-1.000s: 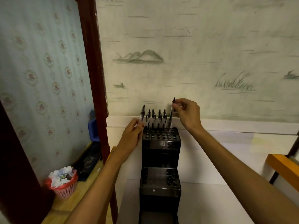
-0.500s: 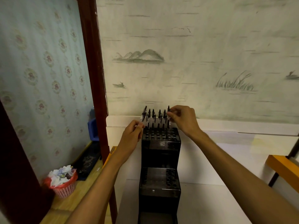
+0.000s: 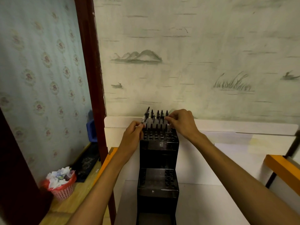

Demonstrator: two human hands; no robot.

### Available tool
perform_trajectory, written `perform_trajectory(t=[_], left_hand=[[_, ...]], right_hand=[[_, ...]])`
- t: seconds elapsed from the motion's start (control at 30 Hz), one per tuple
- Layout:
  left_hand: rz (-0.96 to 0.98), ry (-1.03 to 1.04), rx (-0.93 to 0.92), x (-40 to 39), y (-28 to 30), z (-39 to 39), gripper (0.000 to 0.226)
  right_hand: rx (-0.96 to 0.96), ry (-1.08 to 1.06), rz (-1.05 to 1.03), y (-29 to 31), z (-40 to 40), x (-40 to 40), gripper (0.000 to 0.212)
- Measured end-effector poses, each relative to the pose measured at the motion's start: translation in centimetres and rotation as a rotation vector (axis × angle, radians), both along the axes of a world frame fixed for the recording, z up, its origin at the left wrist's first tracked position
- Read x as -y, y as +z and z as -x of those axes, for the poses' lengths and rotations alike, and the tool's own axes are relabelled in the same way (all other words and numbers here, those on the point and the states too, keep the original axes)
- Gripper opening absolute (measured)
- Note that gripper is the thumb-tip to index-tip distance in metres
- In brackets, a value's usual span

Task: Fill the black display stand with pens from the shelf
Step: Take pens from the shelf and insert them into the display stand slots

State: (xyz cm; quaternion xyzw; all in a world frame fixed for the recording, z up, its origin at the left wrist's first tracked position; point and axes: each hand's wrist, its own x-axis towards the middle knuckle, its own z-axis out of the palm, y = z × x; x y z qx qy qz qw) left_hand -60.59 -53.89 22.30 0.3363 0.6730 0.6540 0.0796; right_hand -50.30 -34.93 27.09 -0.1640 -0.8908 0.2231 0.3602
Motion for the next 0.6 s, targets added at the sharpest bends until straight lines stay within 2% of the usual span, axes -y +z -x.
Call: perform_trajectory(t=[0.17,0.23,0.33,0.43,0.6], left_hand=[[-0.019,-0.004,-0.047,-0.1,0.4,-0.8,0.017],[-0.017,0.029,-0.082,-0.1,0.7,-1.0,0.017],[0.011,0.056,-0.169,-0.3,1.2,-1.4,0.018],[0.066,0.059,-0.271,-0.5,1.5,-1.8,0.017],[0.094,0.074,-0.386,-0.5,1.5,-2.1,0.015]], right_hand=[[0.014,-0.069,-0.022,0.3,-0.6,0.1,0.04],[-0.063,0.041,0.129,0.5,-1.0,0.5,0.035],[-0.114,0.31,0.521,1.3,-1.6,1.4,0.021],[-0.114,0.413,0.638,1.6,-1.7,2.0,0.02],[-0.169,0.453,0.773,1.3,-1.7,2.4,0.02]])
